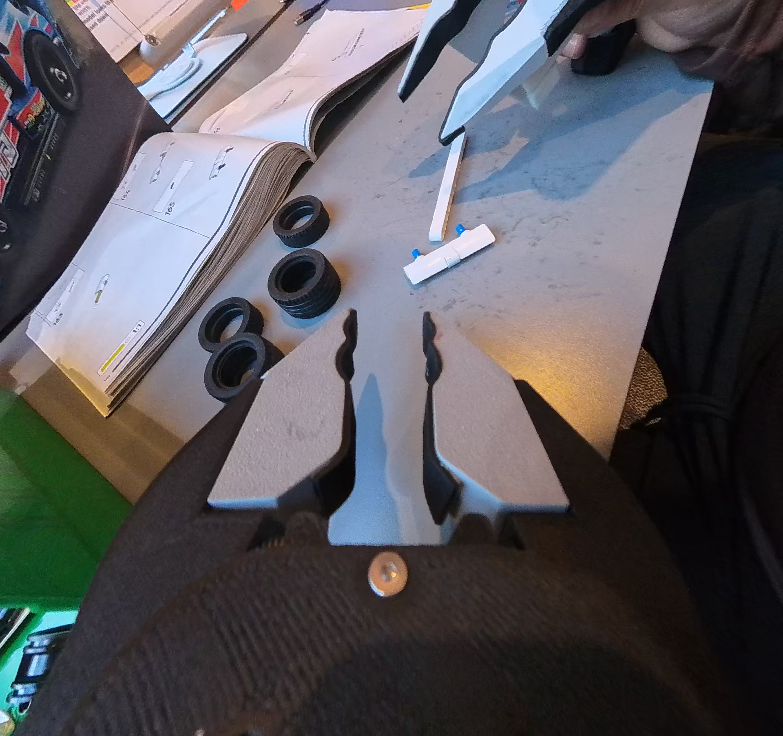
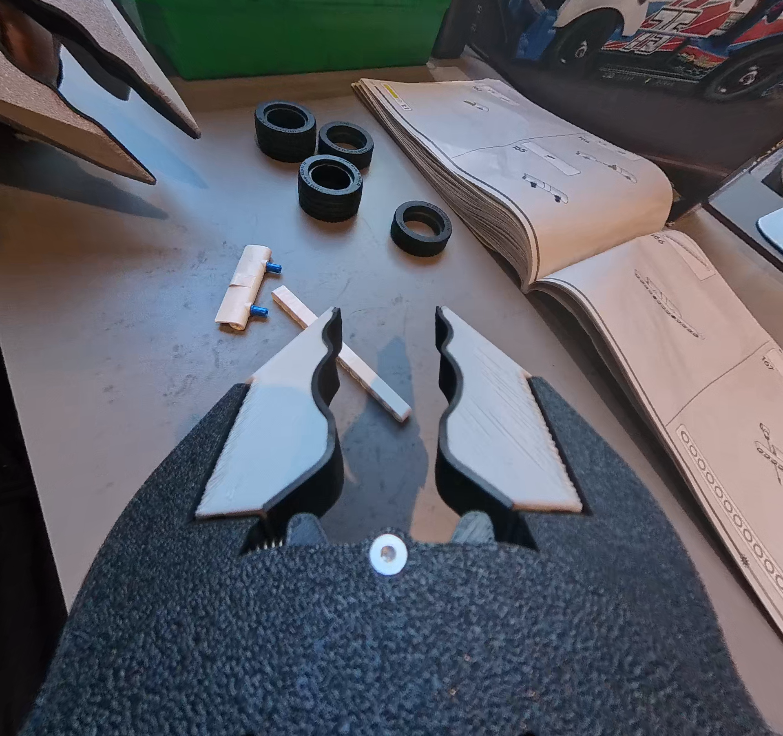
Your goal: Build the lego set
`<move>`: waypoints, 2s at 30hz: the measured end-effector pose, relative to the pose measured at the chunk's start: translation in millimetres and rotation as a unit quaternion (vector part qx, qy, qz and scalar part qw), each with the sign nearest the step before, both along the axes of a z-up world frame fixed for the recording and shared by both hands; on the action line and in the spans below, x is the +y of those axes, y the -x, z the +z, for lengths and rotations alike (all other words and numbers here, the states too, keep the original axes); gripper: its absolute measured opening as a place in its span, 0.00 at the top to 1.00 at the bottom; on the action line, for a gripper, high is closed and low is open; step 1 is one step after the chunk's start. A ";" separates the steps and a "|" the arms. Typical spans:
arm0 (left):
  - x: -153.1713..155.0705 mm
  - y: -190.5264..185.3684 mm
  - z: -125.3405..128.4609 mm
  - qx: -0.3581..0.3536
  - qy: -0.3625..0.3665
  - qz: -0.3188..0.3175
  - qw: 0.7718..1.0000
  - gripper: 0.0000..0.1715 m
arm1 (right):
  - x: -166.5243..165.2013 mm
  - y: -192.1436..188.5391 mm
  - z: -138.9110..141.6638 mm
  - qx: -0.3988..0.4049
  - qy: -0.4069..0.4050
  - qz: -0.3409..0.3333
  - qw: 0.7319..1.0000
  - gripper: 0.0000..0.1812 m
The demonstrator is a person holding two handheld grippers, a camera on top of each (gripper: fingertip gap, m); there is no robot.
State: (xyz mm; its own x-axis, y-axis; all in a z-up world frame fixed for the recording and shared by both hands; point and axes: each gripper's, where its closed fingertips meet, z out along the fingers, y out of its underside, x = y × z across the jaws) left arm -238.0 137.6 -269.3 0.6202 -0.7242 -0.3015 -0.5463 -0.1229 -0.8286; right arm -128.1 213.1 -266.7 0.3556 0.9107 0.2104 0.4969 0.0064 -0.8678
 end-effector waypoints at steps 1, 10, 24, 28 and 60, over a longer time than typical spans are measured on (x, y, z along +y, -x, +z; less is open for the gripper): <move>0.1 0.0 -0.1 0.000 0.000 0.000 1.000 0.83 | -0.2 0.2 -0.3 -0.001 0.000 0.000 1.000 0.76; 0.3 0.3 -0.4 0.001 0.001 0.002 1.000 0.83 | -0.7 0.4 -0.3 -0.001 0.001 0.002 1.000 0.76; 0.5 0.8 -0.2 0.000 0.002 0.003 1.000 0.84 | -1.2 0.8 -0.9 -0.003 -0.001 0.002 1.000 0.77; 0.8 0.8 -0.6 0.001 0.002 0.004 1.000 0.84 | -1.2 0.7 -0.8 -0.003 0.000 0.002 1.000 0.77; 2.5 -15.9 -17.5 0.025 0.062 -0.047 0.997 0.82 | -5.5 -5.5 -18.8 -0.050 0.042 0.056 0.996 0.79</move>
